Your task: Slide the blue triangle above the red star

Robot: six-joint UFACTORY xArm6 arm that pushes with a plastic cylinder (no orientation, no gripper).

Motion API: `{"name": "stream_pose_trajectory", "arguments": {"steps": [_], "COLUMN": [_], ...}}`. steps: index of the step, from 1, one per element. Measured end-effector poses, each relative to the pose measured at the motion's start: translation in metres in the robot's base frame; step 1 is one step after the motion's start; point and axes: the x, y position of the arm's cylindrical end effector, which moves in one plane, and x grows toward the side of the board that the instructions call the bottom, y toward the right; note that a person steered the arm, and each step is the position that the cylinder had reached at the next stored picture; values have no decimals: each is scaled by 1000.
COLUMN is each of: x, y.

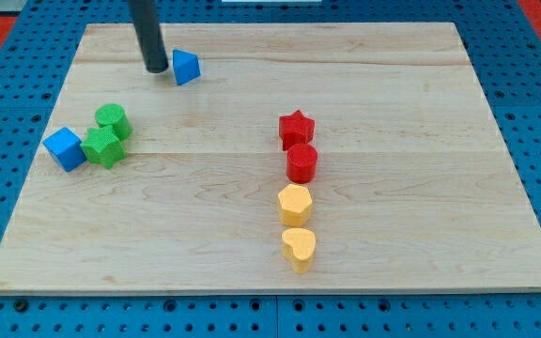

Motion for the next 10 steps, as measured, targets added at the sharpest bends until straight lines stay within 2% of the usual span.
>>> {"name": "stream_pose_trajectory", "arguments": {"steps": [1,3,5,6,8,9,10], "x": [0,-8,-32,-30,13,12,21], "y": [-1,68,97,145,126,81,101]}}
